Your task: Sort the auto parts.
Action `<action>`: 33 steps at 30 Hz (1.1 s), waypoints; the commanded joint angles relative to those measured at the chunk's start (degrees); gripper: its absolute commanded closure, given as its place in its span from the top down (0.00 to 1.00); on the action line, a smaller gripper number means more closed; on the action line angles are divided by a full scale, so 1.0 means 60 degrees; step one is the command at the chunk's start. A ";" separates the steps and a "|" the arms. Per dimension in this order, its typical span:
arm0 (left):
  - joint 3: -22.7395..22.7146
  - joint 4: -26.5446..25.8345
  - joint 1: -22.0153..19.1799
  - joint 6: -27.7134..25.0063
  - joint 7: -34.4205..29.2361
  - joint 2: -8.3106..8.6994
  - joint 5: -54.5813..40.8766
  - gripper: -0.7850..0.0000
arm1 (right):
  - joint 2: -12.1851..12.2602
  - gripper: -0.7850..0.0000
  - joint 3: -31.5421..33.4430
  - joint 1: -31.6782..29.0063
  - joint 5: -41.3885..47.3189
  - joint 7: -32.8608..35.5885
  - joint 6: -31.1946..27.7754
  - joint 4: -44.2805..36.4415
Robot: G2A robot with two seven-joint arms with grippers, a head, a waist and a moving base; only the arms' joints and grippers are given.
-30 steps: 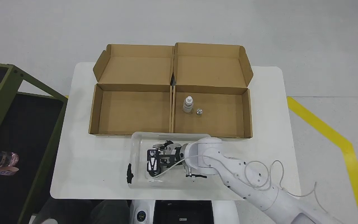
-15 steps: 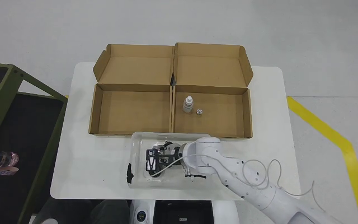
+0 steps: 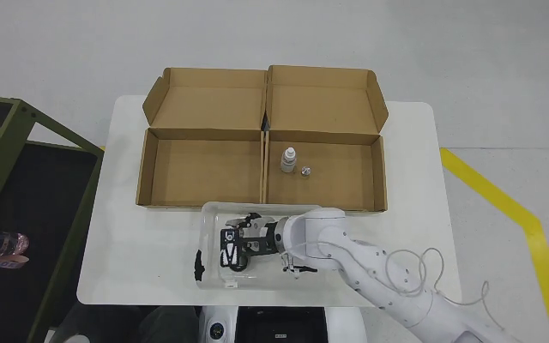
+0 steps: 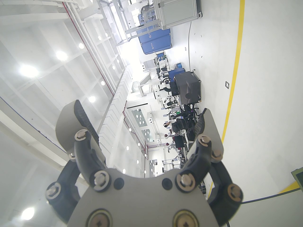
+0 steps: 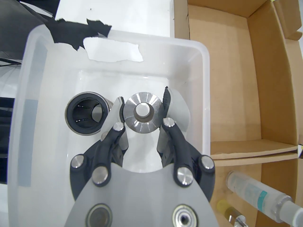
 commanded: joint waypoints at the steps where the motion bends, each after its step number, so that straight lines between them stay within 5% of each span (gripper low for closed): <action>1: 0.0000 0.0000 0.0000 0.0000 0.0000 0.0000 0.0000 1.00 | 0.0032 0.00 0.0144 -0.0048 0.0027 -0.0030 -0.0010 -0.0224; 33: 0.0000 0.0000 0.0000 0.0000 0.0000 0.0000 0.0000 1.00 | 0.0408 0.00 0.2333 -0.0269 0.0478 -0.0225 0.0025 -0.1932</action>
